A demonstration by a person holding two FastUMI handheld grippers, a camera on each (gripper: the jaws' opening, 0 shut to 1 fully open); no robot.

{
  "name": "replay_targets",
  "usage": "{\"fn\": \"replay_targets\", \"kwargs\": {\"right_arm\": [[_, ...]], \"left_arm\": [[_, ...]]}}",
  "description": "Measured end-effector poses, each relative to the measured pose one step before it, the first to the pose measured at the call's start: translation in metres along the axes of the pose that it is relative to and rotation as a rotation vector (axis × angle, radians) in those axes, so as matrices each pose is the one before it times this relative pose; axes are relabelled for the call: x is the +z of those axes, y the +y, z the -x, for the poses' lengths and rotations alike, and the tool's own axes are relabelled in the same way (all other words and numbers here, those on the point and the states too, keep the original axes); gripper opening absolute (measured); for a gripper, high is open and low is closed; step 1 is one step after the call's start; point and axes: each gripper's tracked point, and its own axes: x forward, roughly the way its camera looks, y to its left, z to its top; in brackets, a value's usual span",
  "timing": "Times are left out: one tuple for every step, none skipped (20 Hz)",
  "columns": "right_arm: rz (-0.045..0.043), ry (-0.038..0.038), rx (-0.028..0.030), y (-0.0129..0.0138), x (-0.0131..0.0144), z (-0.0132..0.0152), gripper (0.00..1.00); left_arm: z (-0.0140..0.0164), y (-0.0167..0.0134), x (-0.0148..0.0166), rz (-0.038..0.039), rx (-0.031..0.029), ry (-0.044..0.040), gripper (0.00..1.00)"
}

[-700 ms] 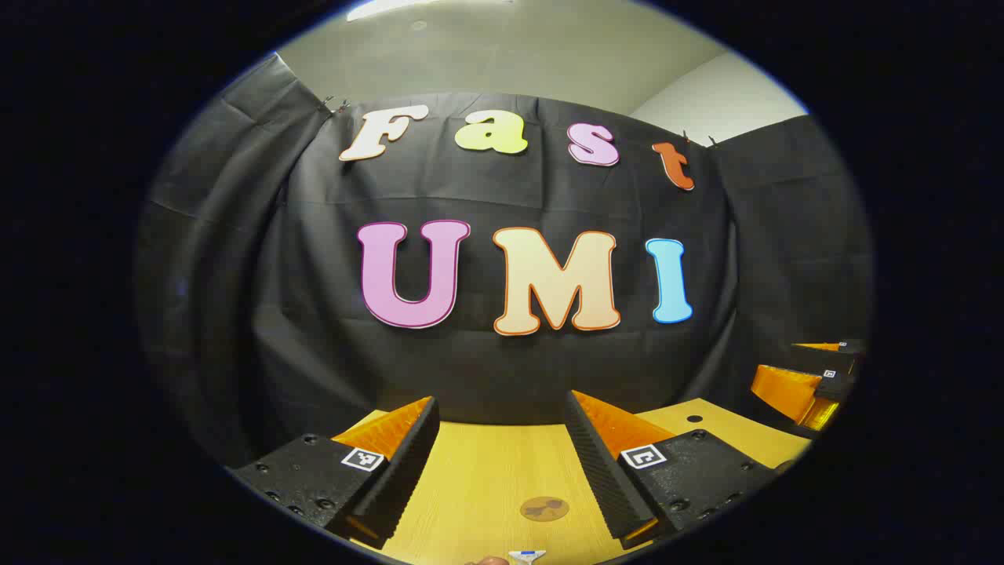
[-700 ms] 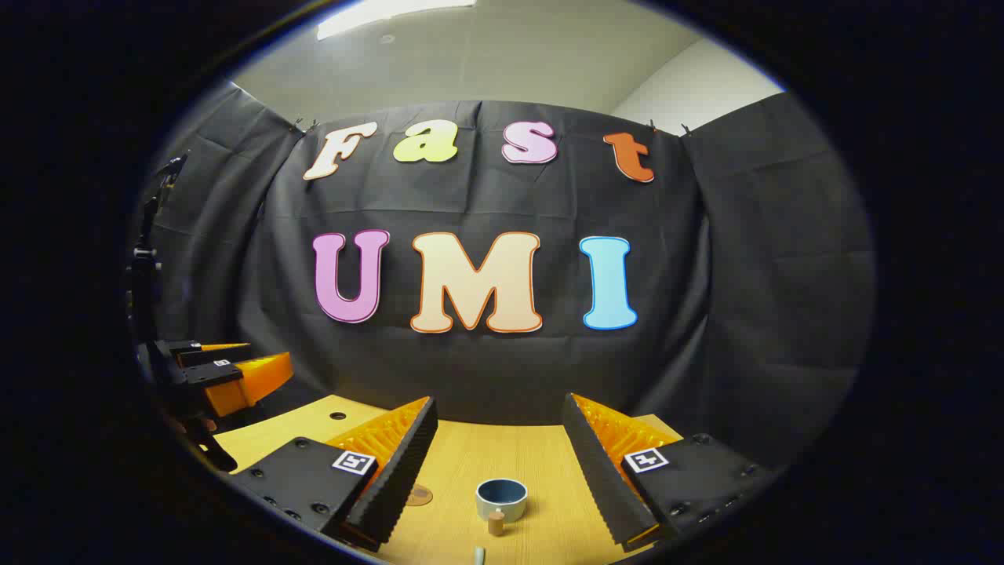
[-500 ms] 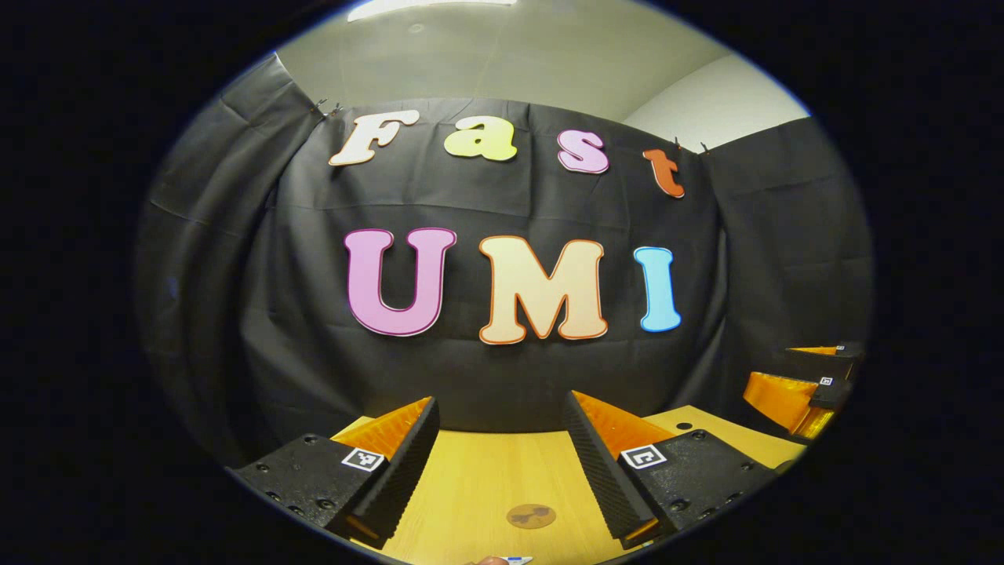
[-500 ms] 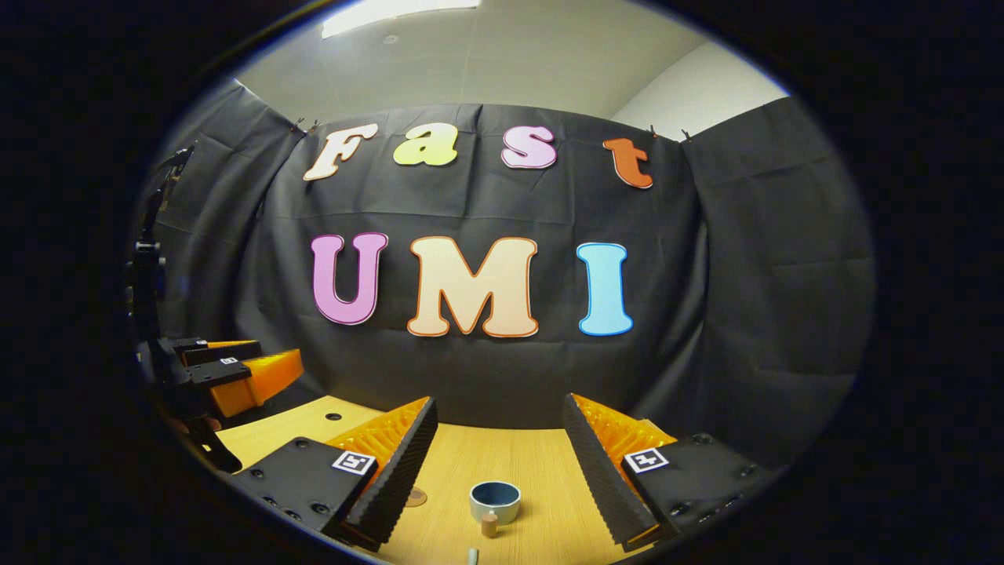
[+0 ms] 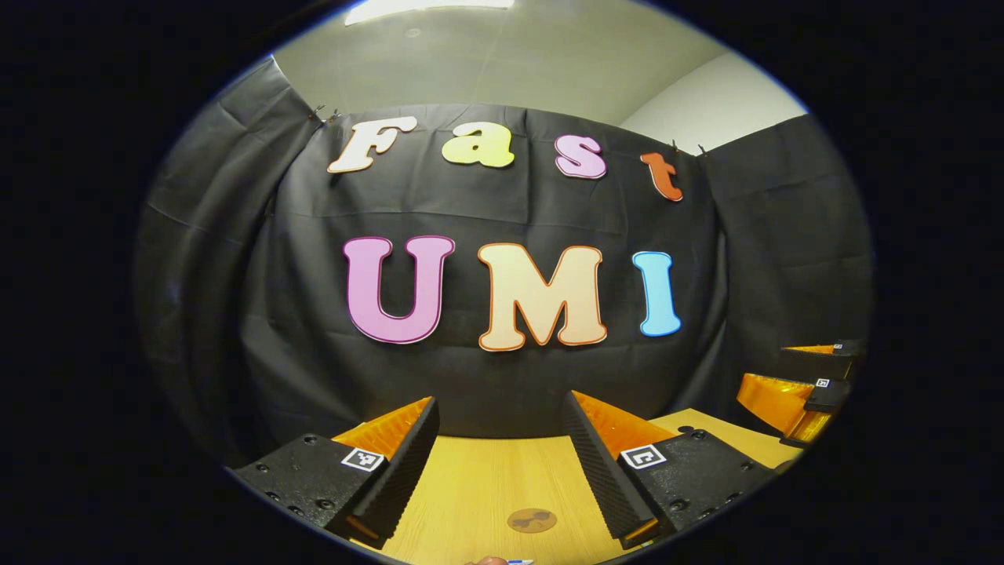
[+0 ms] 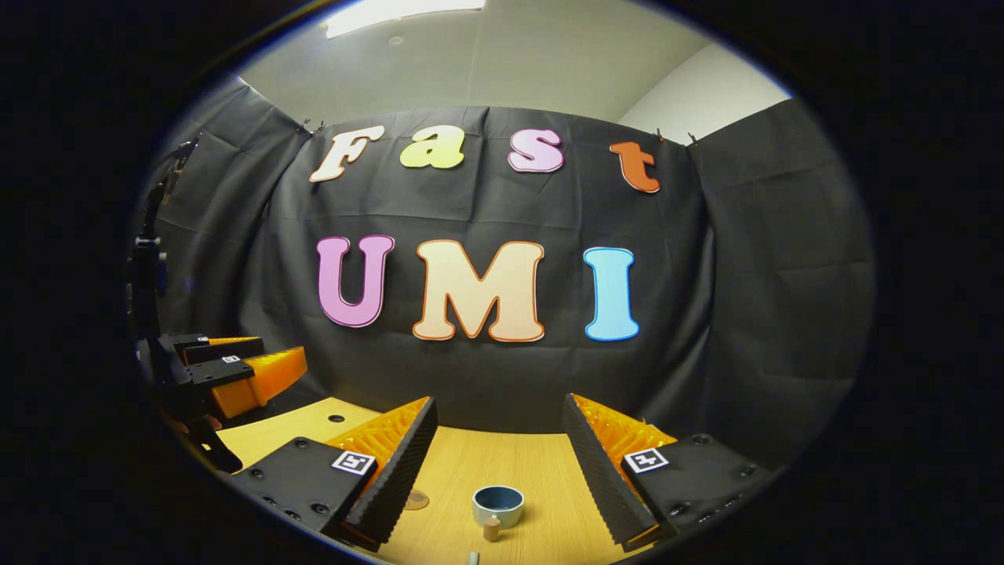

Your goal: Put the toothbrush and toothpaste on the desktop into the cup, then pick up the cup and place it on the coaster on the desktop.

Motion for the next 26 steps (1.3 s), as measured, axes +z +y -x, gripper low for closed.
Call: {"fn": "replay_targets", "kwargs": {"right_arm": [[0.00263, 0.01283, 0.00295, 0.00064, -0.00477, -0.00195, 1.0], [0.00021, 0.02075, 0.00581, 0.00109, -0.00807, -0.00203, 1.0], [-0.00208, 0.02952, 0.00749, 0.00273, -0.00903, -0.0029, 0.99], [-0.00142, 0.03147, 0.00812, 0.00236, -0.01148, -0.00168, 0.99], [0.00274, 0.02857, 0.00608, 0.00164, -0.01021, -0.00224, 0.99], [0.00681, 0.02331, 0.00485, 0.00157, -0.00938, -0.00139, 0.99], [0.01243, 0.03143, 0.00256, 0.00105, -0.01103, -0.00236, 0.99], [0.01656, 0.04843, 0.00821, 0.00235, -0.01655, -0.001, 1.0], [0.01402, 0.04904, 0.01146, 0.00238, -0.01674, -0.00145, 1.0], [0.01413, 0.0442, 0.00932, 0.00233, -0.01594, -0.00241, 1.0], [0.0145, 0.04424, 0.00783, 0.00236, -0.01406, -0.00238, 0.99], [0.01162, 0.03646, 0.0056, 0.00077, -0.01188, -0.00226, 0.99], [0.00395, 0.03465, 0.00619, 0.00187, -0.01231, -0.00198, 1.0], [0.0004, 0.03649, 0.00983, 0.00163, -0.01175, -0.0023, 0.99], [0.00204, 0.037, 0.00918, 0.00235, -0.01099, -0.00288, 1.0], [0.00151, 0.03491, 0.00917, 0.0024, -0.01147, -0.0042, 1.0], [0.00612, 0.02894, 0.00297, 0.00142, -0.00871, -0.00408, 0.99], [0.00867, 0.02872, 0.00326, 0.00192, -0.01045, -0.00391, 1.0], [0.00648, 0.03064, 0.00516, 0.00148, -0.00806, -0.00343, 0.99], [0.00201, 0.03539, 0.00631, 0.00125, -0.00816, -0.00244, 1.0], [-0.01233, 0.034, 0.01803, 0.00328, -0.00819, -0.00172, 1.0], [-0.01894, 0.03972, 0.01927, 0.00395, -0.00918, -0.00286, 0.99], [-0.01537, 0.03974, 0.00719, 0.0008, -0.00916, -0.0031, 0.99], [-0.01208, 0.04363, -0.00054, -0.0011, -0.01128, -0.00384, 0.99], [-0.00342, 0.03727, -0.00146, -0.00124, -0.00895, -0.00372, 1.0], [0.00289, 0.03299, -0.0026, -0.001, -0.0096, -0.00374, 1.0]], "left_arm": [[0.00145, 0.00283, 0.00044, -0.00188, 0.0057, -0.00511, 0.93], [0.00112, 0.00256, 0.00079, -0.00433, 0.00703, -0.00156, 0.93], [0.00201, 0.00381, -0.00222, -0.007, 0.01028, 0.00231, 0.94], [0.002, 0.00309, 0.00023, -0.00431, 0.00963, 0.00048, 0.93], [0.00219, 0.00313, -0.00064, -0.00109, 0.00969, 0.0018, 0.93], [0.00265, 0.00303, -0.00068, -0.00068, 0.00888, 0.00356, 0.94], [0.00323, 0.00428, -0.00253, -0.00205, 0.01088, 0.00424, 0.93], [0.00228, 0.00332, -0.00151, -0.00355, 0.00943, 0.00657, 0.93], [0.00268, 0.00214, -0.00236, -0.00594, 0.00721, 0.00762, 0.93], [0.00352, 0.00319, -0.00147, -0.00621, 0.0077, 0.00425, 0.93], [0.00279, 0.00391, -0.00157, -0.00681, 0.00789, 0.00475, 0.93], [0.00261, 0.00349, -0.00138, -0.00567, 0.0074, 0.00476, 0.93], [0.00201, 0.00239, -0.00183, -0.00461, 0.00683, 0.00444, 0.93], [0.00144, 0.00305, -0.00226, -0.00428, 0.00818, 0.00747, 0.93], [0.00261, 0.0038, -0.00331, -0.00477, 0.00945, 0.00734, 0.93], [0.00154, 0.0032, -0.00216, -0.00386, 0.00977, 0.00721, 0.93], [0.00218, 0.00191, -0.00281, -0.00216, 0.00656, 0.00663, 0.93], [0.00141, 0.00168, -0.00237, -0.00066, 0.0051, 0.00671, 0.93], [0.00129, 0.00237, -0.00264, -0.00117, 0.0049, 0.0076, 0.93], [0.00102, 0.00115, -0.00245, -0.00235, 0.00381, 0.00704, 0.93], [0.0001, 0.00223, -0.00323, -0.00282, 0.00482, 0.00759, 0.93], [0.00009, 0.00214, -0.0025, -0.00335, 0.00851, 0.00825, 0.93], [0.00109, 0.00327, -0.00275, -0.00067, 0.00846, 0.00715, 0.93], [-0.00056, 0.0025, -0.00297, 0.00187, 0.00663, 0.00763, 0.93], [0.00003, 0.00143, -0.00258, 0.00263, 0.00682, 0.00716, 0.94], [0.00085, 0.00223, -0.00154, 0.00259, 0.00665, 0.00552, 0.93]]}}
